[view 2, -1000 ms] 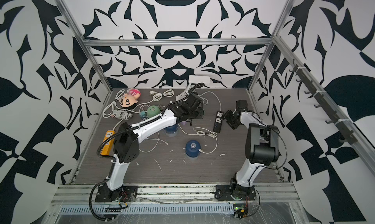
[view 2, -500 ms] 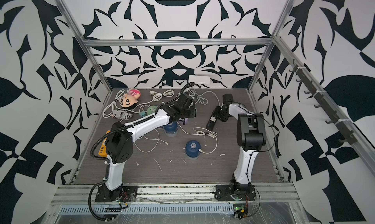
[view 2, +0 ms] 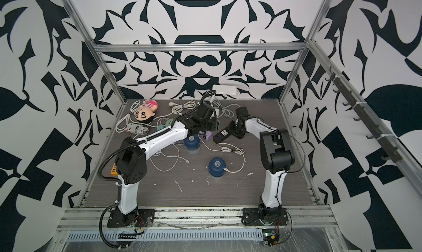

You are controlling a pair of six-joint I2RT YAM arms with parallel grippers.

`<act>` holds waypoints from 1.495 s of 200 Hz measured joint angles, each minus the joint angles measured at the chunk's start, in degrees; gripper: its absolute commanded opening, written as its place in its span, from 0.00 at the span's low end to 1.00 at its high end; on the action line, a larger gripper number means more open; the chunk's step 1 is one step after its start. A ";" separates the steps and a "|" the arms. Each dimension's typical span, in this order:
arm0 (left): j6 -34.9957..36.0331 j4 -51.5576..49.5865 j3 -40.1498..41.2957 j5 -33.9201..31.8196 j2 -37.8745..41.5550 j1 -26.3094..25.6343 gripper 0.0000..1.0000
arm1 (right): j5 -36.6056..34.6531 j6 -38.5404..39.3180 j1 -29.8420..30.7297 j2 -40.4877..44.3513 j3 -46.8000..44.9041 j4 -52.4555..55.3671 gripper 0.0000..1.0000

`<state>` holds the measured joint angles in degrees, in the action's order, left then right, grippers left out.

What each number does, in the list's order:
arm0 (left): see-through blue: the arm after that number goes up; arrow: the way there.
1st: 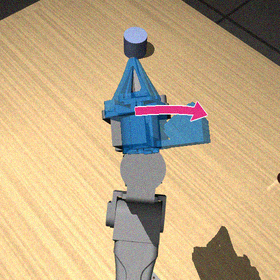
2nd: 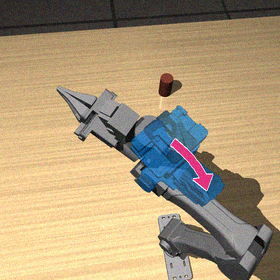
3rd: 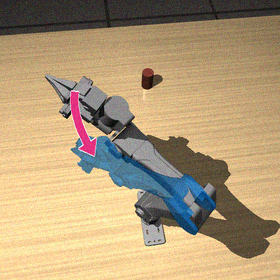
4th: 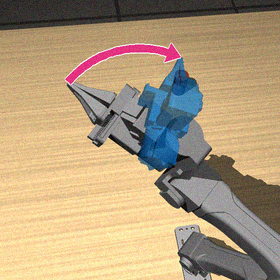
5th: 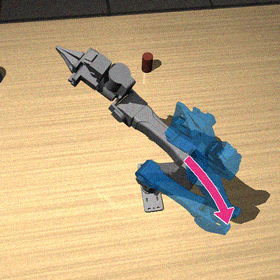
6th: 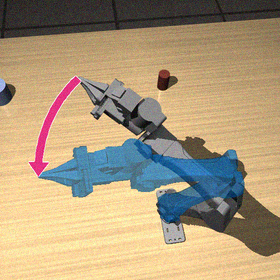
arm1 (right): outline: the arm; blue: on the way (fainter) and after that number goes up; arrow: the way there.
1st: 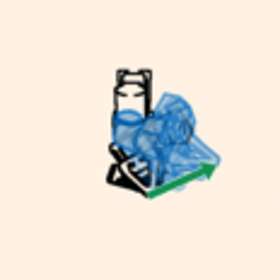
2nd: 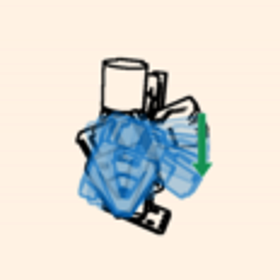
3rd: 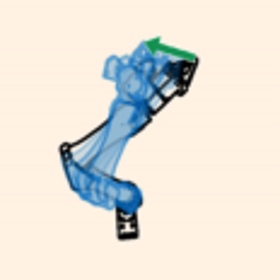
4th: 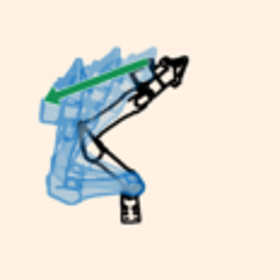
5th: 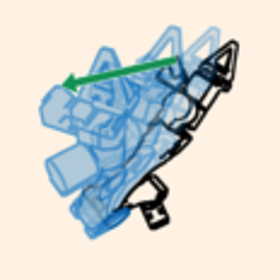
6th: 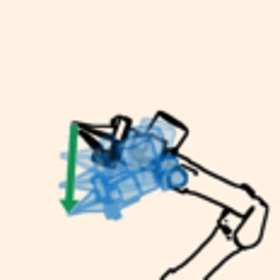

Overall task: Charge the cordless meat grinders
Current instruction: Move the socket to the center of the board, then insert the plug into the socket.

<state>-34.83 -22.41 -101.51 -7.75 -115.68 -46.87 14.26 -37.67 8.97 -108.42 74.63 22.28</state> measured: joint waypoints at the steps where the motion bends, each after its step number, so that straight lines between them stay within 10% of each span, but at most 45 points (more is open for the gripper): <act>1: 0.07 -0.02 -0.11 0.02 -0.04 -0.02 0.00 | 0.02 0.09 -0.07 0.20 -0.09 0.00 0.61; 63: 14.08 -0.11 -6.23 8.13 -7.06 -0.02 0.00 | 0.15 3.85 -11.78 21.90 -10.75 2.51 0.60; 156: 29.14 -8.55 -17.46 11.63 -16.61 0.00 0.00 | 4.11 15.87 -10.75 47.45 -24.28 13.75 0.57; 299: 33.83 -12.59 -22.34 8.74 -21.31 0.00 0.00 | 7.72 16.59 -10.75 50.29 -27.41 16.06 0.56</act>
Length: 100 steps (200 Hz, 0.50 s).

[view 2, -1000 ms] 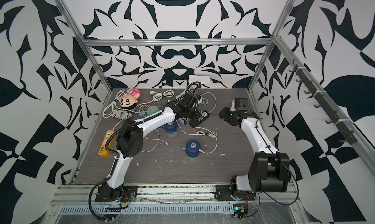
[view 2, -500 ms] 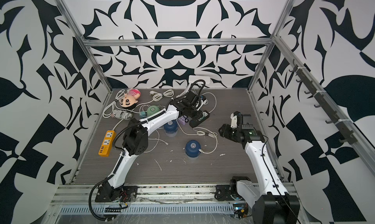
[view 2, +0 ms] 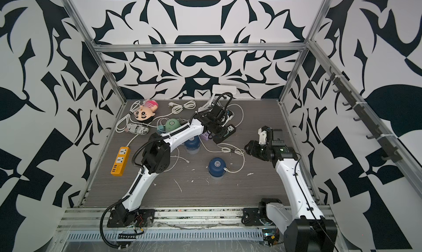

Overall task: Charge the cordless meat grinders
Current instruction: Insert the plug into the socket.

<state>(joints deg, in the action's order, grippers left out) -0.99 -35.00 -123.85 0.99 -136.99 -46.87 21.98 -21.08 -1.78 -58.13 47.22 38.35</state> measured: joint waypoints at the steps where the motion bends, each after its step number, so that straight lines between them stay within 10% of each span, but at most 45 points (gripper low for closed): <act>1: 0.00 0.02 0.00 -0.04 0.00 0.00 0.00 | 0.02 0.00 0.00 0.00 0.00 0.02 0.56; 100: 3.85 0.35 -2.25 -1.11 -1.64 0.04 0.00 | 1.01 0.07 0.00 0.46 -0.07 0.02 0.56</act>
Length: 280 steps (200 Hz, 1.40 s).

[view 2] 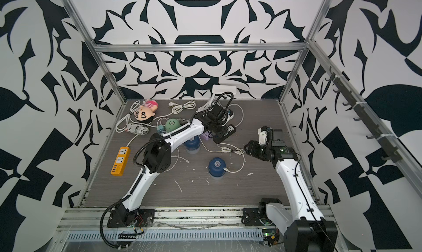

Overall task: Charge the cordless meat grinders
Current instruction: Insert the plug into the socket.

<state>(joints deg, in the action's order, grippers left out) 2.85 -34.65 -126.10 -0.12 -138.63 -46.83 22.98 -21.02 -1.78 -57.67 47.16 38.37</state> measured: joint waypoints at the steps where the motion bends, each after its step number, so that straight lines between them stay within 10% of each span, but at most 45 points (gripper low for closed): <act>1: 0.07 0.04 -0.02 0.02 -0.04 0.02 0.00 | 0.00 0.00 0.00 0.00 0.00 0.00 0.56; 280: -0.79 -0.85 -5.18 1.90 -5.01 -0.52 0.00 | 0.35 -0.02 0.00 1.49 0.94 1.29 0.56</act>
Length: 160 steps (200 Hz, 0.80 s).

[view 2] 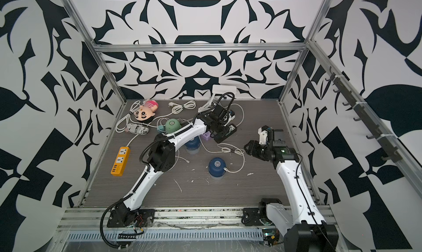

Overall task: Charge the cordless meat grinders
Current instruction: Insert the plug into the socket.

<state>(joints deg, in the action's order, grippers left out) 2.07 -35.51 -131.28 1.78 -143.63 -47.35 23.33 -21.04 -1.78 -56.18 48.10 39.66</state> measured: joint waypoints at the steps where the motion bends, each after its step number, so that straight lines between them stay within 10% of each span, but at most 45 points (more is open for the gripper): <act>1: -0.04 0.04 0.04 -0.07 0.02 -0.02 0.00 | 0.00 0.00 0.00 0.02 0.00 0.02 0.56; 18: -1.36 1.05 0.46 -0.33 0.17 -0.52 0.05 | -0.04 -0.02 0.00 0.17 0.42 0.24 0.56; 59: -4.39 3.10 3.23 0.26 0.74 -2.58 0.58 | -0.17 -0.09 0.00 0.44 1.03 0.44 0.56; 160: -6.19 3.28 14.34 -1.49 7.76 -2.91 0.76 | -0.44 -1.49 0.00 0.74 1.66 0.92 0.57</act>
<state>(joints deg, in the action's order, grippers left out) -4.12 -32.23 -116.95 0.30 -135.87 -50.26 22.90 -22.52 -1.78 -55.44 49.76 40.58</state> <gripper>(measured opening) 0.755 0.566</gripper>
